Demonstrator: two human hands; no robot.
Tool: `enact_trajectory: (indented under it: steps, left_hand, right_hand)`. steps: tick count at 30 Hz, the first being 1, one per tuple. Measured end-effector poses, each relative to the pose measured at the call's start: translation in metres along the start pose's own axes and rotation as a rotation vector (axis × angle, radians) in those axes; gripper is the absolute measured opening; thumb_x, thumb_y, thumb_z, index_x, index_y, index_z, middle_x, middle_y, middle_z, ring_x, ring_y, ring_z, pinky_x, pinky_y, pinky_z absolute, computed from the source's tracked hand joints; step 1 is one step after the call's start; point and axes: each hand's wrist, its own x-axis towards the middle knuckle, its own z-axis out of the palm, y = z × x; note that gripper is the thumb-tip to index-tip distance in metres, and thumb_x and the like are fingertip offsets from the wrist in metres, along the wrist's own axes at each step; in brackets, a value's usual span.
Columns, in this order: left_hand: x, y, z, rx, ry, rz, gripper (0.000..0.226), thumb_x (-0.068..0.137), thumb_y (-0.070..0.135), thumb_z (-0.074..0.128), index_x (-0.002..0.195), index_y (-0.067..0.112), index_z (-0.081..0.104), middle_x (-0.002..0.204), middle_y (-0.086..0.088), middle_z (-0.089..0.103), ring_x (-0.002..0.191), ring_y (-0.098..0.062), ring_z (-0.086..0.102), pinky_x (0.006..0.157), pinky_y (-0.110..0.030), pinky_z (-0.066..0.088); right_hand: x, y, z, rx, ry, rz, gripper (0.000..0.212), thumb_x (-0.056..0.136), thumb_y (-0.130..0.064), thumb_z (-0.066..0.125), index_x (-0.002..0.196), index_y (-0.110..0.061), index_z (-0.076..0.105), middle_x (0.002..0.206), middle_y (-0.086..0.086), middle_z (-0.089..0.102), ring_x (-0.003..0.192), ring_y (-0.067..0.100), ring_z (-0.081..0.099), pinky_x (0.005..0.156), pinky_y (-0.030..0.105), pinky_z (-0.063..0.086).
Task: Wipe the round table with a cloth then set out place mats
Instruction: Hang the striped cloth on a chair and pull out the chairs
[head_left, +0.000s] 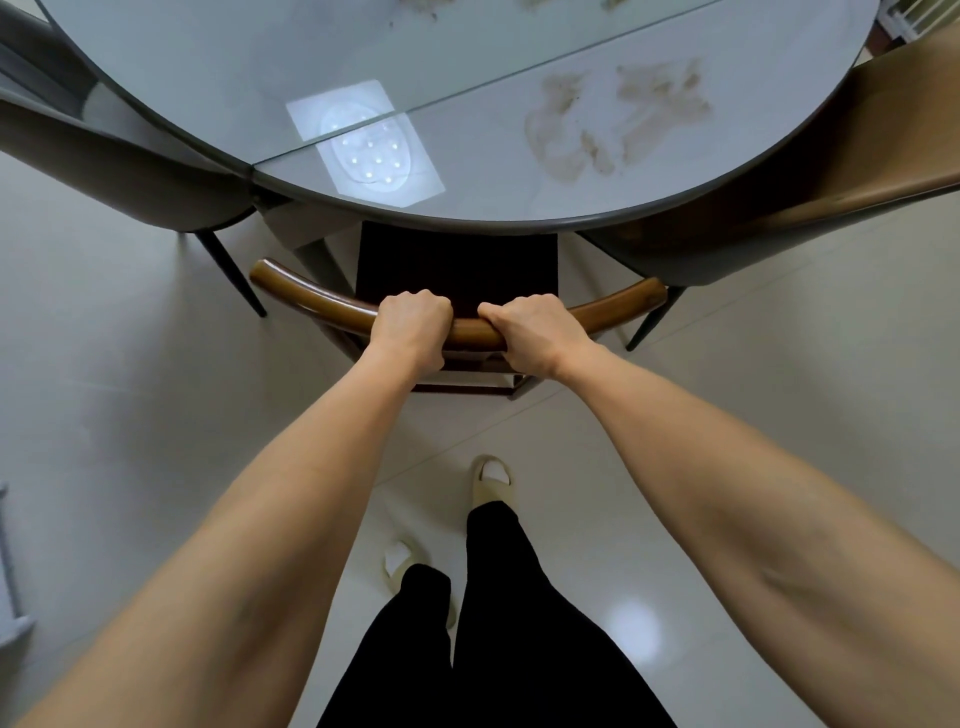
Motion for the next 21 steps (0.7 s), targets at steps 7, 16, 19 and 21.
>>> enact_trajectory:
  steps: [7,16,19,21]
  left_hand:
    - [-0.005,-0.016,0.005,-0.020,0.006,-0.016,0.022,0.081,0.014,0.066,0.103,0.016,0.065,0.085,-0.004,0.063,0.080,-0.025,0.064,0.068,-0.033,0.043]
    - [0.009,-0.036,-0.006,-0.060,0.017,-0.003,0.022,0.083,0.014,0.065,0.105,0.017,0.064,0.087,-0.004,0.062,0.081,-0.023,0.063,0.073,-0.033,0.047]
    - [0.008,-0.033,-0.004,-0.053,-0.013,0.008,0.025,0.082,0.013,0.064,0.107,0.017,0.063,0.091,-0.005,0.064,0.083,-0.025,0.063,0.071,-0.032,0.043]
    - [0.008,-0.034,-0.004,-0.043,-0.009,0.009,0.025,0.082,0.013,0.063,0.107,0.018,0.063,0.091,-0.005,0.064,0.083,-0.025,0.062,0.069,-0.032,0.040]
  right_hand:
    - [0.012,-0.012,-0.003,-0.011,-0.016,-0.019,0.022,0.088,-0.013,0.058,0.109,-0.021,0.054,0.081,0.000,0.058,0.069,0.017,0.054,0.066,0.030,0.045]
    - [0.037,-0.013,-0.010,0.001,-0.004,-0.008,0.018,0.088,-0.012,0.058,0.103,-0.021,0.054,0.074,-0.003,0.048,0.065,0.017,0.051,0.063,0.029,0.037]
    - [0.034,-0.012,-0.008,0.004,-0.024,-0.003,0.020,0.087,-0.011,0.059,0.103,-0.021,0.053,0.075,-0.002,0.051,0.064,0.017,0.048,0.063,0.029,0.037]
    - [0.034,-0.011,-0.007,0.007,-0.032,0.006,0.020,0.088,-0.011,0.059,0.105,-0.021,0.053,0.076,-0.002,0.052,0.065,0.017,0.050,0.064,0.029,0.041]
